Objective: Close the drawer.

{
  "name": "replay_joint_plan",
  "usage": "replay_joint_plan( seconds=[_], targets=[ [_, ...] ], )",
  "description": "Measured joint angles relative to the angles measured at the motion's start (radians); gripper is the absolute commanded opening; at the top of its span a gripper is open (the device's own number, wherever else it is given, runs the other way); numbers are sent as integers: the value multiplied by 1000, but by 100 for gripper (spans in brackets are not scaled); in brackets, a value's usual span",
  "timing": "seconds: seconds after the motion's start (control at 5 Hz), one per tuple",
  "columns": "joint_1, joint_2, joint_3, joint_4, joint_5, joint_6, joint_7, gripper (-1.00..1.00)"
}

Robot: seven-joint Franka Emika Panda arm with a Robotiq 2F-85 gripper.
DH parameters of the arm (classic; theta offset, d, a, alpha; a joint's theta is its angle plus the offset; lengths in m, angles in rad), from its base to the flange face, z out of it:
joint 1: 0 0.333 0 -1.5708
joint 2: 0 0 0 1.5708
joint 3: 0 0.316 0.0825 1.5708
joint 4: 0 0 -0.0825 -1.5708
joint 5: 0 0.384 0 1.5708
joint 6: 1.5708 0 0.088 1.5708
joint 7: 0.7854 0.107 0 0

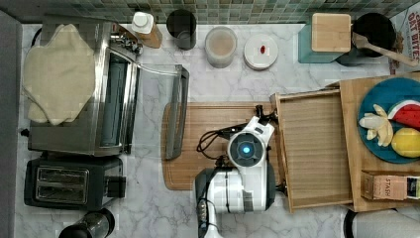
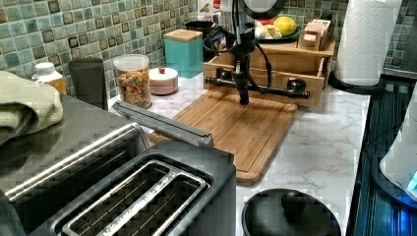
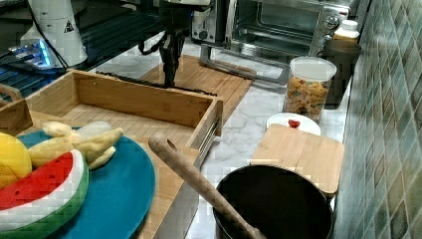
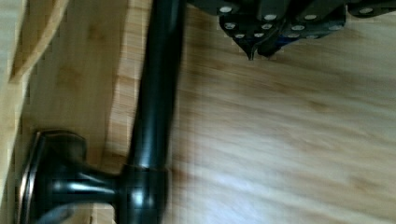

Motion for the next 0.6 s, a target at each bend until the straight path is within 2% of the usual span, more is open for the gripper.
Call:
replay_joint_plan(
  seconds=[0.2,0.6],
  targets=[
    [-27,46,-54,21,4,21,-145,-100],
    [-113,124,-117,127,60,9,-231,-100]
  ],
)
